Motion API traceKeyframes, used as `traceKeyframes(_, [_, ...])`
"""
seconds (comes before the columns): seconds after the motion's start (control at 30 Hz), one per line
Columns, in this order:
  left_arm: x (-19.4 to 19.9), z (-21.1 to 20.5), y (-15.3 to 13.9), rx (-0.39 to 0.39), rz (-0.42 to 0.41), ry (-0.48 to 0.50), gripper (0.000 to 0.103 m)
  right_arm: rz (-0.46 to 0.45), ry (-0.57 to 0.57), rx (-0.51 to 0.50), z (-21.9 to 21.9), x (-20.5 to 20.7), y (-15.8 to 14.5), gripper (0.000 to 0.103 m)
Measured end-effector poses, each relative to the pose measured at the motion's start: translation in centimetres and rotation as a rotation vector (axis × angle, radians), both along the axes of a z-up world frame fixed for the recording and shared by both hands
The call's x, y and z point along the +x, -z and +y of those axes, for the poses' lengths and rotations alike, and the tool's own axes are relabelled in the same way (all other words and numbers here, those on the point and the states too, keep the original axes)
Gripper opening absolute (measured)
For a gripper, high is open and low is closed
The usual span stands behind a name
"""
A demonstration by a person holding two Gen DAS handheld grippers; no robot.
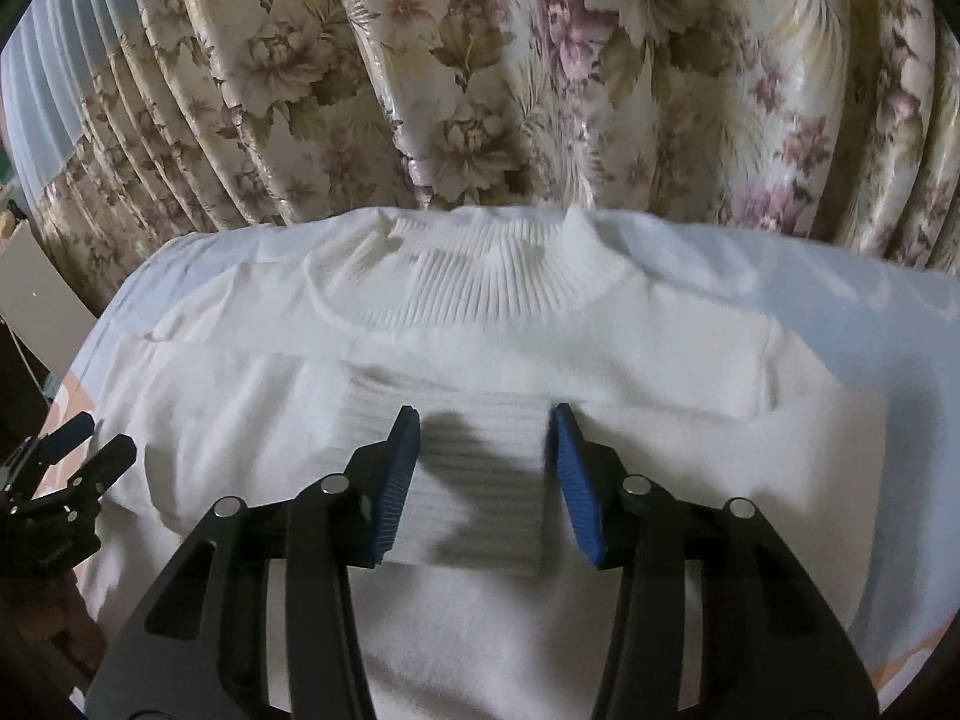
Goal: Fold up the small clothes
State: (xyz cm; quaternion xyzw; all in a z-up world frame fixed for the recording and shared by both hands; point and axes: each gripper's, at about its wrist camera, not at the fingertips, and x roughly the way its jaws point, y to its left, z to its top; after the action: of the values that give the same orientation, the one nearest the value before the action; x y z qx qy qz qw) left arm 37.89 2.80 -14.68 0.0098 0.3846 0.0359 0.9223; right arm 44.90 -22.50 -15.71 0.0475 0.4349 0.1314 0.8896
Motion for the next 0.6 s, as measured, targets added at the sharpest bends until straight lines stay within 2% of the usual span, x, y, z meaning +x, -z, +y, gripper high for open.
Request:
traceKeyframes(0.03, [0.0,0.0,0.0,-0.001,0.002,0.000,0.084,-0.002,0.005,0.007,-0.1,-0.2,0.0,0.040])
traceKeyframes(0.1, [0.0,0.0,0.0,0.000,0.001,-0.001,0.084,-0.010,0.011,0.010,-0.3,-0.4,-0.1,0.024])
traceKeyframes(0.2, [0.0,0.1,0.0,0.002,0.000,-0.003,0.084,-0.034,0.005,0.022,-0.7,-0.8,-0.6,0.011])
traceKeyframes(0.4, [0.2,0.4,-0.3,0.006,0.000,-0.013,0.084,-0.095,0.016,0.007,-1.4,-1.5,-2.6,0.008])
traceKeyframes(0.6, [0.5,0.3,-0.6,0.005,-0.003,-0.016,0.084,-0.118,0.161,-0.048,-5.6,-1.4,-3.9,0.008])
